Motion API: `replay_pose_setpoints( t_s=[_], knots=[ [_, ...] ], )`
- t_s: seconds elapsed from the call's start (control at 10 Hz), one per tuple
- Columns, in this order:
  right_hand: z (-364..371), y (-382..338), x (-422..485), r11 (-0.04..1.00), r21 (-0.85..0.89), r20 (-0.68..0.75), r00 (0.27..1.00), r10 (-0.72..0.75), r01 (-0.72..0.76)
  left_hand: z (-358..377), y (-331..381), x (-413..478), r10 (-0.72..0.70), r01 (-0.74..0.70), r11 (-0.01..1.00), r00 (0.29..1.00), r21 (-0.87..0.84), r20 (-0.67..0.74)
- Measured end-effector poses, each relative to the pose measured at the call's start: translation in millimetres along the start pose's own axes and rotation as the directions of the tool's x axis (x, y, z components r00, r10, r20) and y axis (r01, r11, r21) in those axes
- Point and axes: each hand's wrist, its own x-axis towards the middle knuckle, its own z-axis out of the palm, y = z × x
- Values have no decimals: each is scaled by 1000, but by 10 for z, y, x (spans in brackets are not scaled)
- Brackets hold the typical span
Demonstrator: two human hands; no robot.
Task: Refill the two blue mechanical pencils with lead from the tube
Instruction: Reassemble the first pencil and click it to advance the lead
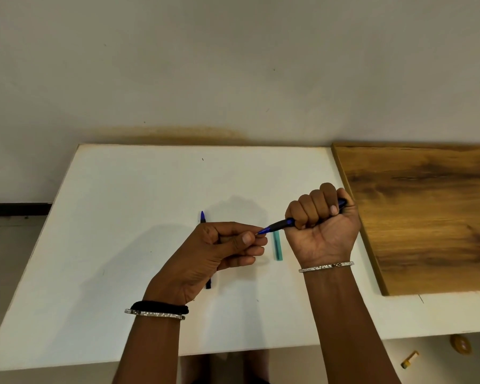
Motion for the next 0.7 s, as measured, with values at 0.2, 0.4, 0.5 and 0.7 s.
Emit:
replay_pose_setpoints(
  t_s=[0.2,0.4,0.5,0.7],
  knots=[
    [13,-4,4,999,-32,33,999,8,-7,-18,-7,-1,-9,9,1000,1000,2,11],
    [36,-31,8,998,-63,69,998,9,-5,-27,-8,-3,-6,6,1000,999,-3,33],
    [27,-22,4,998,-65,67,998,11,-7,-33,-14,-5,-8,8,1000,999,-2,38],
    [36,-26,9,996,-87,79,997,10,-4,-40,-16,0,-3,3,1000,999,9,37]
  ],
)
